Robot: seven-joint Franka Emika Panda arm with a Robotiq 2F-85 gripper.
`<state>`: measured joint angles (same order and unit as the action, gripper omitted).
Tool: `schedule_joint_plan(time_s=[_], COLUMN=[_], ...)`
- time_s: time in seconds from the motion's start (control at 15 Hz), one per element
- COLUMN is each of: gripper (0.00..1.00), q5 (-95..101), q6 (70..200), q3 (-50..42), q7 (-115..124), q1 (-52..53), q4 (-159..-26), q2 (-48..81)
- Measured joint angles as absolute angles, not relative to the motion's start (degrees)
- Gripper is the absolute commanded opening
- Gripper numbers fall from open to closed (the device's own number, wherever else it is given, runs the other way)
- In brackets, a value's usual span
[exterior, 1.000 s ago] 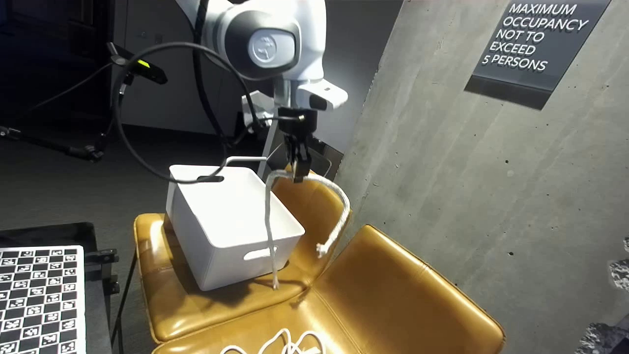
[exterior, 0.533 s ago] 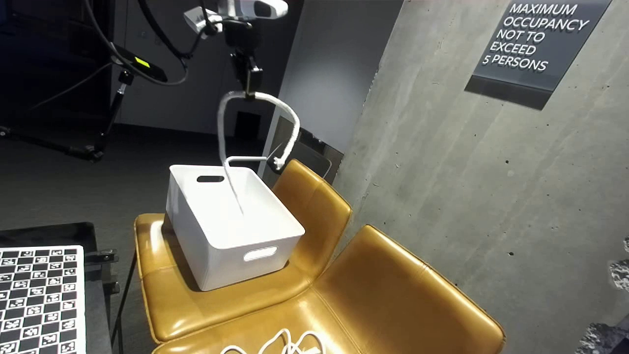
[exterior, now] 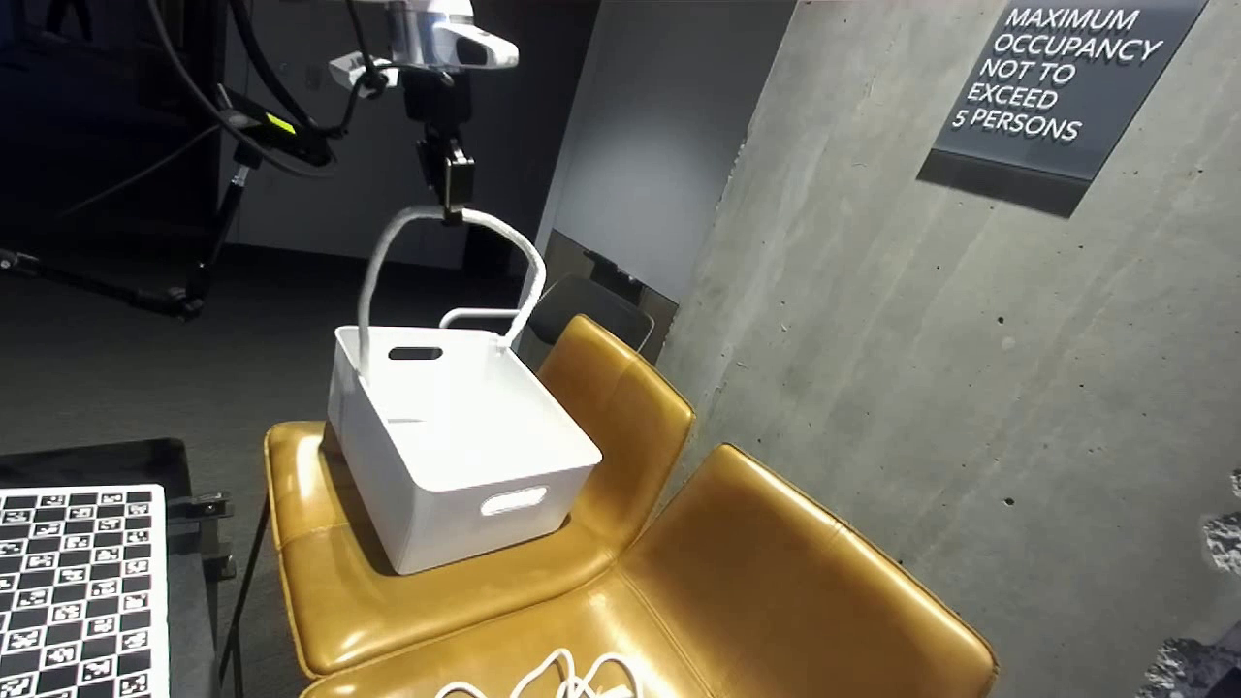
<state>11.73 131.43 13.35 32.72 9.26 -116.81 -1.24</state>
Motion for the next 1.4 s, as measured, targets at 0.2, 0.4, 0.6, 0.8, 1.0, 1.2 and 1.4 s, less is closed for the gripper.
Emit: schedule_joint_plan(time_s=[0.2, 0.4, 0.6, 0.8, 1.0, 1.2, 1.4], gripper=[0.03, 0.03, 0.12, 0.42, 0.65, 0.86, 1.00], q5=[11.9, 11.9, 11.8, 11.8, 11.8, 11.8, 11.9], q6=[131.4, 131.4, 131.4, 131.4, 131.5, 132.0, 133.6], q3=[10.5, 8.9, 8.9, 8.9, 8.9, 8.5, 6.2], q7=[31.2, 30.5, 30.6, 30.6, 30.5, 29.2, 25.7], q1=[7.6, 7.4, 8.2, 9.4, 10.1, 9.9, 8.0], q4=[-114.4, -112.3, -111.4, -111.4, -112.9, -116.9, -122.3], q2=[2.6, 4.8, 5.4, 5.9, 6.2, 5.6, 4.8])
